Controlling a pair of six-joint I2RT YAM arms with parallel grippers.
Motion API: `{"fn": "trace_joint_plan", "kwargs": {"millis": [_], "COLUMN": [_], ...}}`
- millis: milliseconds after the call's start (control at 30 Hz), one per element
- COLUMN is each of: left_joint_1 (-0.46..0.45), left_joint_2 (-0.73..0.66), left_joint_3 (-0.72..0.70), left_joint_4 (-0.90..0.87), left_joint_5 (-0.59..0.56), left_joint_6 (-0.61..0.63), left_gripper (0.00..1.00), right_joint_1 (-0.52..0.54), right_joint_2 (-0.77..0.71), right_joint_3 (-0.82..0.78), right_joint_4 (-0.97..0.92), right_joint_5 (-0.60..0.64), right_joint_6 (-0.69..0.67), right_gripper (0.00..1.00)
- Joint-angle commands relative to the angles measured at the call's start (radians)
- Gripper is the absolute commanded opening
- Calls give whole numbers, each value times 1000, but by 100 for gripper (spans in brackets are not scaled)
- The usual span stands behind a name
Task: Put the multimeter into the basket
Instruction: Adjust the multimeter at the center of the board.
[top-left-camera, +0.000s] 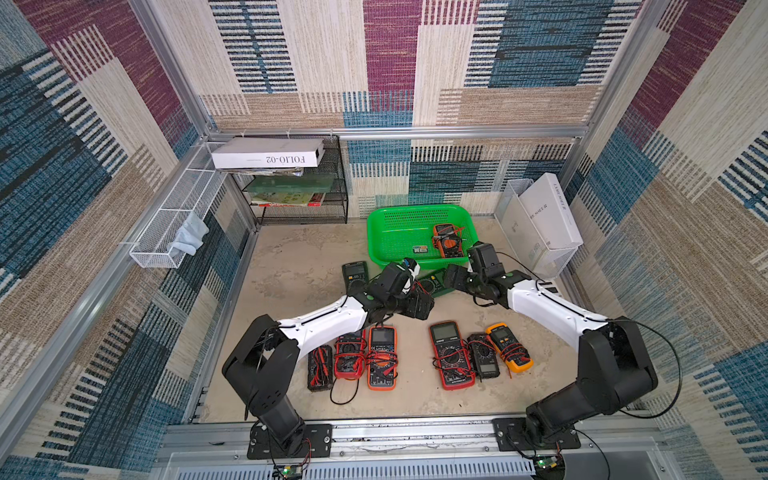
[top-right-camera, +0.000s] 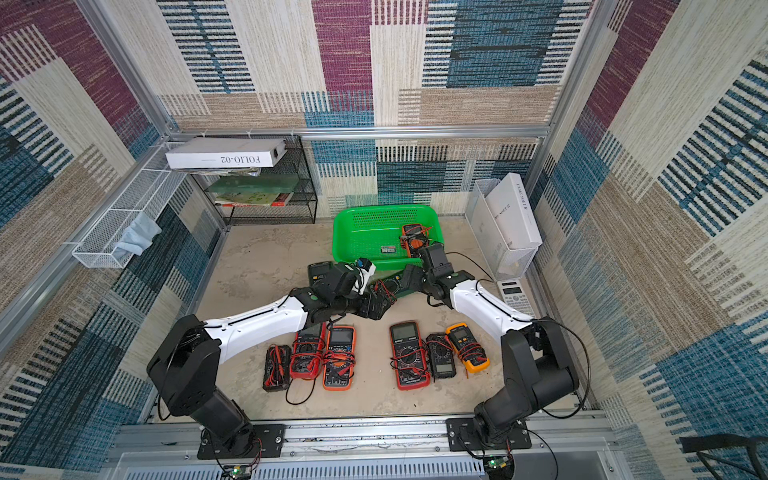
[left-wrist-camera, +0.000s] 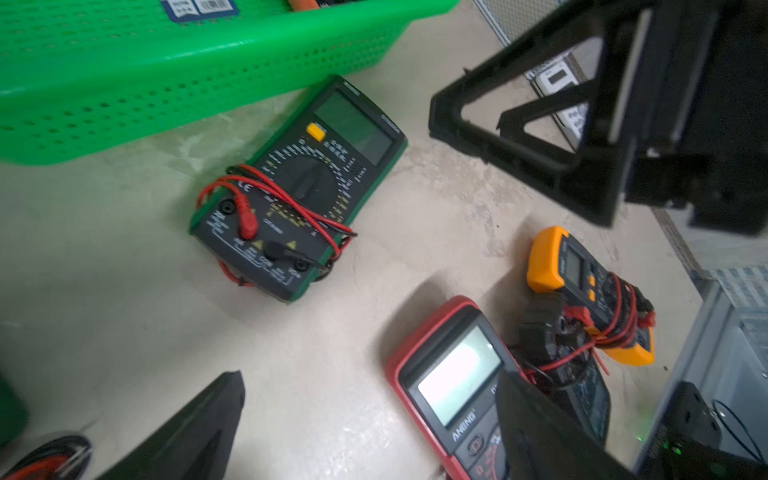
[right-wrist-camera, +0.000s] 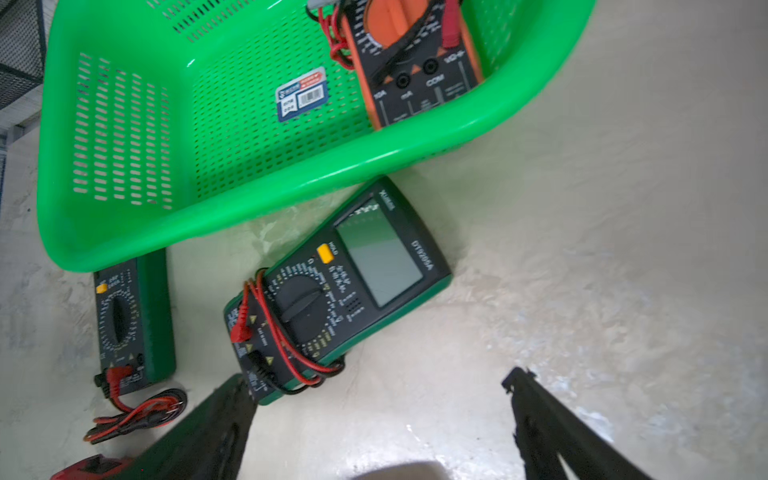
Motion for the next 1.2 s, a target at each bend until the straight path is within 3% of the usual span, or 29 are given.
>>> {"fn": "trace_joint_plan", "kwargs": {"millis": [0,333,567,800,1167], "left_joint_1": [25,94,99,100,67], "left_joint_2": [37,269,356,404,330], "left_joint_3": [39,185,275,302,186], "left_joint_4": [-48,13,13,17,119], "left_joint_5": [-57,52,73,137,245], "left_joint_6": [46,197,252,222,105], "left_gripper": [99,99,99,98,97], "right_joint_1": [12,-29,-78,-109,-116], "right_joint_2": [17,-25,-106,-150,-129], "right_joint_3": [24,-29,-106,-123,-91], "right_joint_4": [-23,-57,-64,-73,-72], "right_joint_5": [43,71,65,56,40], "right_joint_6": [59,41,25,18,25], "right_gripper": [99,99,99,100,100]}}
